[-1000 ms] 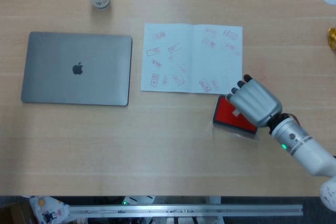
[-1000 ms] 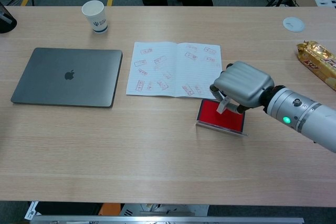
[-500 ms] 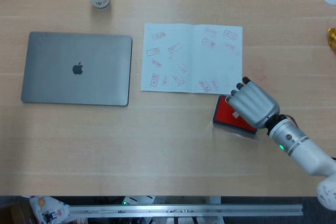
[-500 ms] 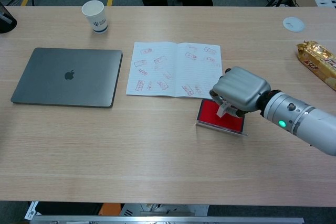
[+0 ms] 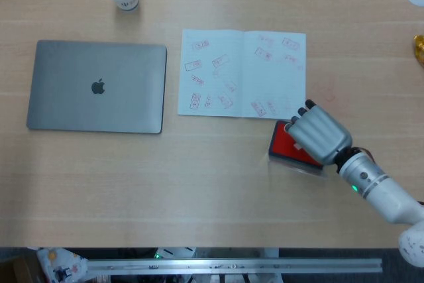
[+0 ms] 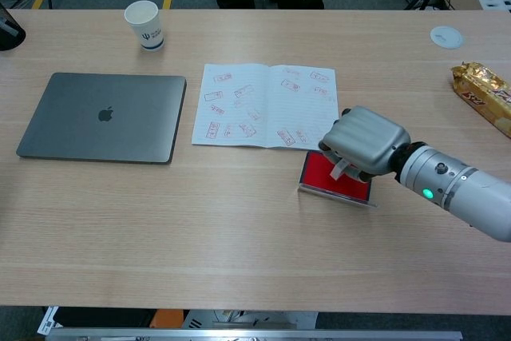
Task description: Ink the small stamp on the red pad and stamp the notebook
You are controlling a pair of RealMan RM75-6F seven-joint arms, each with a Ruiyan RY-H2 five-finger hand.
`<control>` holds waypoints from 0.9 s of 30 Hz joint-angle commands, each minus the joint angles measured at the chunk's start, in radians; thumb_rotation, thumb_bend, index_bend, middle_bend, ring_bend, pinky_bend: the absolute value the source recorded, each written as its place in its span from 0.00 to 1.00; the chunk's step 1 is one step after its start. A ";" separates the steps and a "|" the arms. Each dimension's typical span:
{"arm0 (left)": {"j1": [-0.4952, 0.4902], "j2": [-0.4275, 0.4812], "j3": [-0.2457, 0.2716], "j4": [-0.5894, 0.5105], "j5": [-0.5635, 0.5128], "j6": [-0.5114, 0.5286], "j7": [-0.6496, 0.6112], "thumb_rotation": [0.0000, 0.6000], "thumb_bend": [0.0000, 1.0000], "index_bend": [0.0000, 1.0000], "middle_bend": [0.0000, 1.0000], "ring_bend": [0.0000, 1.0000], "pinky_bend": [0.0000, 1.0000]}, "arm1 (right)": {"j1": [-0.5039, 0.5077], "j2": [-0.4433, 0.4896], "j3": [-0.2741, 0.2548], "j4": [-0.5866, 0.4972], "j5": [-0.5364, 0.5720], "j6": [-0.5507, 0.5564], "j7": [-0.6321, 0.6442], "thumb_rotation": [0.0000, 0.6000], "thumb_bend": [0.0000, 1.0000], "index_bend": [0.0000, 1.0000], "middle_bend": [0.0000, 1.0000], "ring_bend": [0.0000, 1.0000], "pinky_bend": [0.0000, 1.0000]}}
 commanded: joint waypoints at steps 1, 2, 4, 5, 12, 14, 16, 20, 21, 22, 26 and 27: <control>0.001 0.000 0.000 0.001 0.000 0.001 -0.001 1.00 0.30 0.16 0.24 0.24 0.18 | -0.001 -0.001 0.000 0.001 0.000 -0.002 -0.002 1.00 0.49 0.81 0.55 0.42 0.32; 0.001 0.000 0.000 0.001 0.000 0.001 -0.001 1.00 0.30 0.16 0.24 0.24 0.18 | -0.002 -0.002 0.000 0.002 0.000 -0.004 -0.003 1.00 0.49 0.81 0.55 0.42 0.32; 0.002 0.000 0.000 0.002 -0.001 0.002 -0.003 1.00 0.30 0.16 0.24 0.24 0.18 | -0.003 -0.003 -0.001 0.003 0.000 -0.005 -0.006 1.00 0.49 0.81 0.55 0.42 0.32; 0.002 0.000 0.000 0.003 -0.001 0.002 -0.003 1.00 0.30 0.16 0.24 0.24 0.18 | -0.004 -0.004 -0.002 0.004 0.000 -0.006 -0.008 1.00 0.49 0.81 0.55 0.42 0.32; 0.006 0.001 0.001 0.005 0.000 0.006 -0.009 1.00 0.30 0.16 0.24 0.24 0.18 | -0.012 0.002 0.005 -0.008 0.001 0.001 -0.007 1.00 0.49 0.81 0.55 0.42 0.32; 0.007 0.001 0.002 0.004 0.001 0.008 -0.011 1.00 0.30 0.16 0.24 0.24 0.18 | -0.016 0.015 0.016 -0.026 0.002 0.012 0.009 1.00 0.49 0.81 0.55 0.42 0.32; 0.009 0.003 0.003 0.003 0.002 0.010 -0.012 1.00 0.30 0.16 0.24 0.24 0.18 | -0.018 0.036 0.030 -0.045 0.001 0.025 0.022 1.00 0.49 0.81 0.55 0.42 0.32; 0.008 0.004 0.001 0.002 0.004 0.011 -0.012 1.00 0.30 0.16 0.24 0.24 0.18 | -0.015 0.078 0.071 -0.079 0.022 0.040 0.046 1.00 0.49 0.81 0.55 0.42 0.32; 0.008 0.005 0.001 0.001 0.006 0.011 -0.012 1.00 0.30 0.16 0.24 0.24 0.18 | -0.012 0.087 0.082 -0.084 0.028 0.043 0.051 1.00 0.49 0.81 0.55 0.42 0.32; 0.008 0.005 0.001 0.000 0.007 0.012 -0.012 1.00 0.30 0.16 0.24 0.24 0.18 | -0.009 0.095 0.094 -0.090 0.036 0.044 0.056 1.00 0.49 0.81 0.55 0.42 0.32; 0.007 0.008 0.002 -0.007 0.012 0.013 -0.010 1.00 0.30 0.16 0.24 0.24 0.18 | 0.014 0.120 0.152 -0.101 0.109 0.029 0.070 1.00 0.49 0.81 0.55 0.42 0.32; 0.007 0.008 0.002 -0.008 0.013 0.013 -0.009 1.00 0.30 0.16 0.24 0.24 0.18 | 0.021 0.122 0.163 -0.100 0.129 0.024 0.067 1.00 0.49 0.81 0.55 0.42 0.32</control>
